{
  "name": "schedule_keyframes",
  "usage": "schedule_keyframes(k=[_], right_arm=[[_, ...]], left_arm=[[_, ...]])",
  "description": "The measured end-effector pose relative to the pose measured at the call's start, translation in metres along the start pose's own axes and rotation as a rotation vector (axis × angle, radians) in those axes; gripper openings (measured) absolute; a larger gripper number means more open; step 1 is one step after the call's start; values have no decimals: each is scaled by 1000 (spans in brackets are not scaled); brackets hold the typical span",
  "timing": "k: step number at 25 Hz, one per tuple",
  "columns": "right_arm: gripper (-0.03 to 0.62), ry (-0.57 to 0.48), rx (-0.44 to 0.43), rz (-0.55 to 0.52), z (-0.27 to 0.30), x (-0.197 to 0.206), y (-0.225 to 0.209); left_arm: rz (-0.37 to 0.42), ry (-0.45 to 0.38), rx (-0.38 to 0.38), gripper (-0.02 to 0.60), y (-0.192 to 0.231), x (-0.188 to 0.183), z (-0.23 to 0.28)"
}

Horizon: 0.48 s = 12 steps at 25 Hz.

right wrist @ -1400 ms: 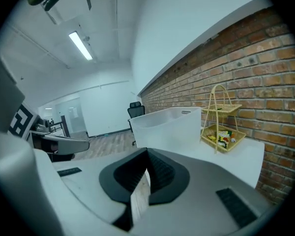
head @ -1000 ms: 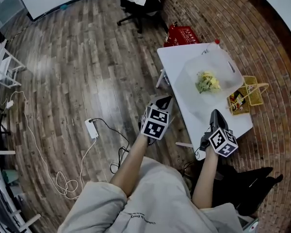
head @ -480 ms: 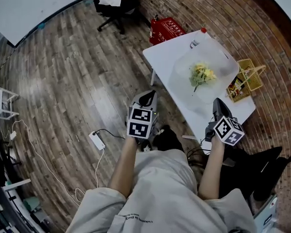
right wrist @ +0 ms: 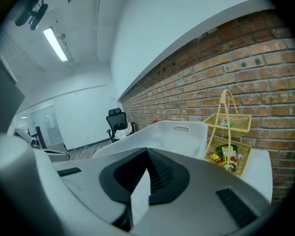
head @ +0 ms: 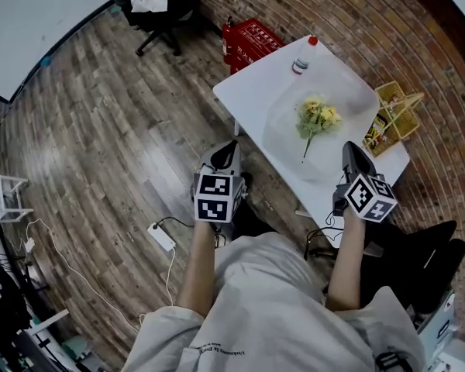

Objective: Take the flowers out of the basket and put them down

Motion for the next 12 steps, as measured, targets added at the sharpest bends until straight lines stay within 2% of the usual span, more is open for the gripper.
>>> schedule_keyframes(k=[6,12], right_arm=[[-3,-4,17,-12,30,-30,-9],[-4,50,22,36,61,-40,-4]], left_arm=[[25,0,32,25,4,-33,37],[59,36,94,25,3,-63,77]])
Point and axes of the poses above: the fingertips, and each gripper's own axes: z forward along the fingers, y to its left, x out of its underside, the point moved 6 cm from there along -z, backward along the fingers, and after that the axes turned 14 degrees about -z, right-handed, at the moved point
